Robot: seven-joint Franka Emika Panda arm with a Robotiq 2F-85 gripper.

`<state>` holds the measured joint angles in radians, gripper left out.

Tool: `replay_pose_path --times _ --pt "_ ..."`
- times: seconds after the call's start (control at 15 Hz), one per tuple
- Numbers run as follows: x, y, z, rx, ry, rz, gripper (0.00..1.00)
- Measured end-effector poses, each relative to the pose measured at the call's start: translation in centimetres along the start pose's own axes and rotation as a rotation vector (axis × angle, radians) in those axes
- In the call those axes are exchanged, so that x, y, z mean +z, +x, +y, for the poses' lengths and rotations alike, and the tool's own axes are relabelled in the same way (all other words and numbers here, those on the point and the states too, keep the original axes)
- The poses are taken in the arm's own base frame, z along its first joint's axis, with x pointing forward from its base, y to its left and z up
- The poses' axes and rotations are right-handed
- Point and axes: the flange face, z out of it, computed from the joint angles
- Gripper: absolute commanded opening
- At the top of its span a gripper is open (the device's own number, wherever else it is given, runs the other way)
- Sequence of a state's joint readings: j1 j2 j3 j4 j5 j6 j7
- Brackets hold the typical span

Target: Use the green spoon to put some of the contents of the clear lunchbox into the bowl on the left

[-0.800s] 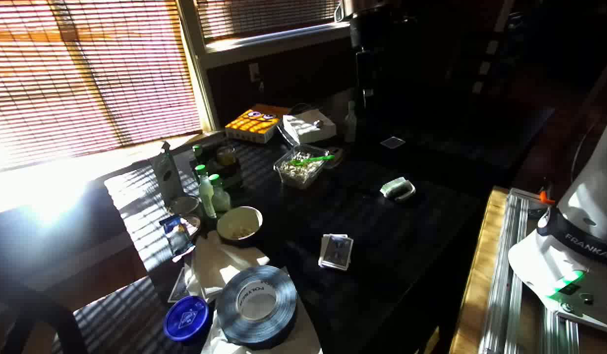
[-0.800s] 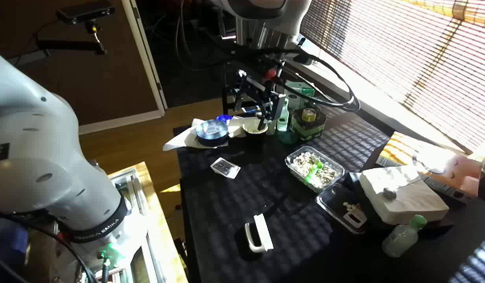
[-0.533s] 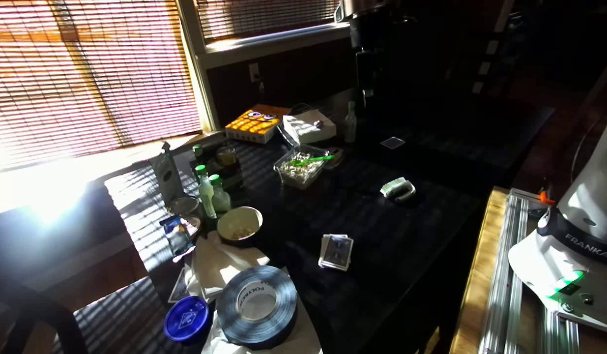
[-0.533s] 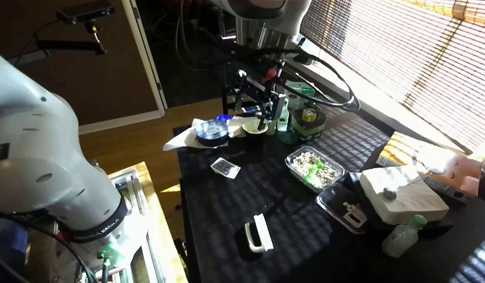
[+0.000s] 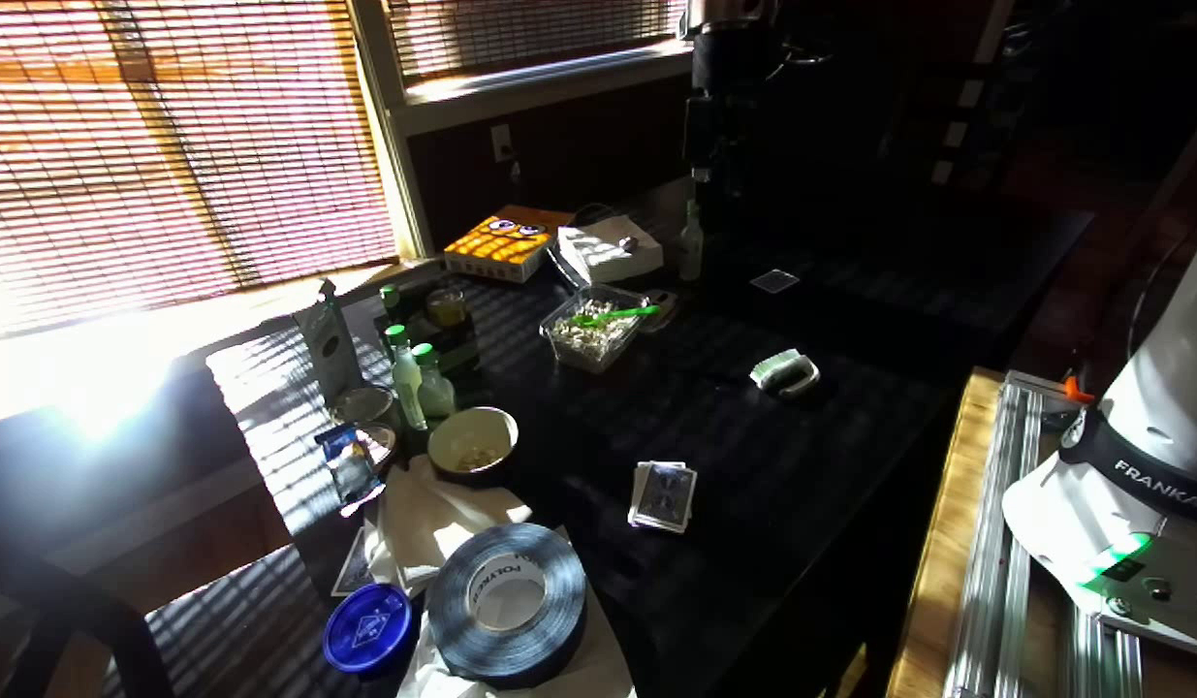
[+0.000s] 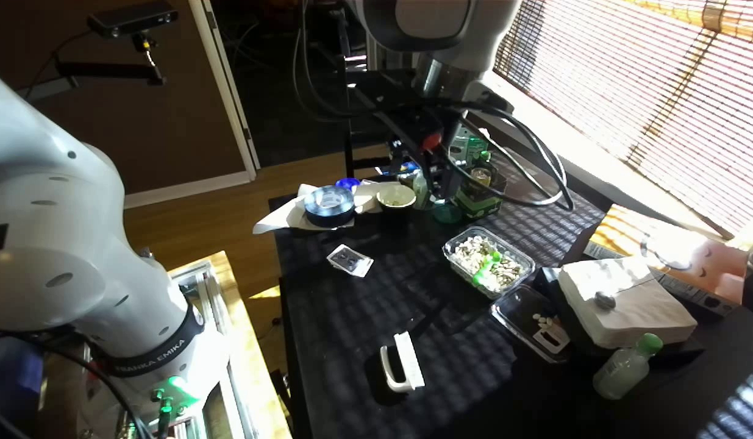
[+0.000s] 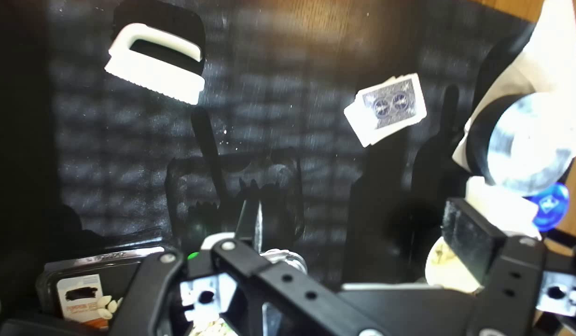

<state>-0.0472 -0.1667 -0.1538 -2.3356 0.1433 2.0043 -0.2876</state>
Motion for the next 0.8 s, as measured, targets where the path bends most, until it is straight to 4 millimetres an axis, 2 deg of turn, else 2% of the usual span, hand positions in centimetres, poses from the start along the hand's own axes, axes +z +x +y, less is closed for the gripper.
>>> replay_pose_path --times 0.2,0.4,0.6,0.8 --pt "0.9 0.4 4.7 0.139 0.1 0.074 1.0" --pt "2.4 0.8 8.0 0.28 0.212 0.127 1.0" --pt "4.0 1.0 9.1 0.372 0.297 0.142 1.0" --pt "4.0 1.1 9.0 0.369 0.296 0.141 1.0"
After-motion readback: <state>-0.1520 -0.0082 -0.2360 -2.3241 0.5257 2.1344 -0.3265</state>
